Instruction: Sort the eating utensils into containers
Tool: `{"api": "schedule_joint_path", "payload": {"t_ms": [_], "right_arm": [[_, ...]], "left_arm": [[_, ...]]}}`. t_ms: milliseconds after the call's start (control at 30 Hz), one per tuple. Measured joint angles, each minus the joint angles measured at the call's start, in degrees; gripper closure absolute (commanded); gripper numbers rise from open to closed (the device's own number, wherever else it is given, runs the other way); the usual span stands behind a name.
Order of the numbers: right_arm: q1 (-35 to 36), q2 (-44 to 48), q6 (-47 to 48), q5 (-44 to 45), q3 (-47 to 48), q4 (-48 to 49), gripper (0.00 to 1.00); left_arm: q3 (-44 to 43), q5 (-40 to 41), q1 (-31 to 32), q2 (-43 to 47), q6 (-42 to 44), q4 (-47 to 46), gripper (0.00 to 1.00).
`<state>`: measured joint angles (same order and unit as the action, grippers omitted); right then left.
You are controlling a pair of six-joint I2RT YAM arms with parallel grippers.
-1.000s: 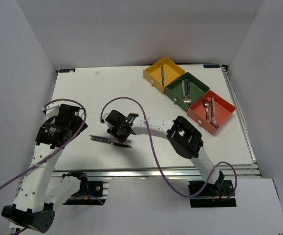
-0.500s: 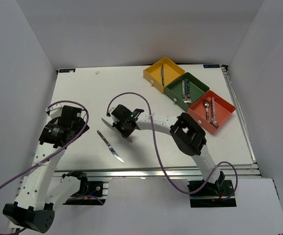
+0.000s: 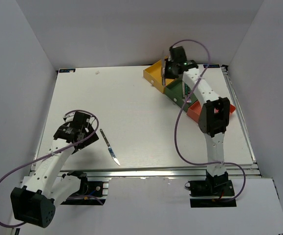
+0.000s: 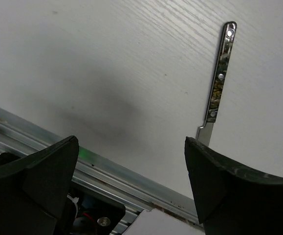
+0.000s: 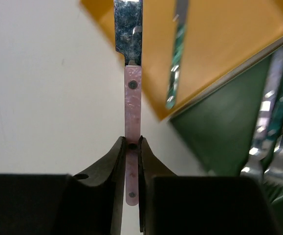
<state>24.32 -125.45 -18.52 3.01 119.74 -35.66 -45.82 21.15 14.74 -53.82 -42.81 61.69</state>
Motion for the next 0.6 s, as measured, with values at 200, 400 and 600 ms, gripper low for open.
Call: {"api": "schedule_joint_path", "payload": {"t_ms": [200, 400, 600], "right_arm": [[-7.56, -7.87, -1.44, -0.15, 10.25, 1.57, 1.00], [-8.68, -14.25, -1.33, -3.02, 10.05, 2.32, 1.00], [-8.55, -14.34, -1.81, -5.38, 9.75, 5.79, 1.00]], "left_arm": [[0.57, -5.79, 0.00, -2.97, 2.36, -5.51, 0.02], [-0.90, -9.29, 0.00, -6.32, 4.74, -8.17, 0.02], [-2.29, -11.17, 0.00, -8.79, 6.16, -10.51, 0.02]]}}
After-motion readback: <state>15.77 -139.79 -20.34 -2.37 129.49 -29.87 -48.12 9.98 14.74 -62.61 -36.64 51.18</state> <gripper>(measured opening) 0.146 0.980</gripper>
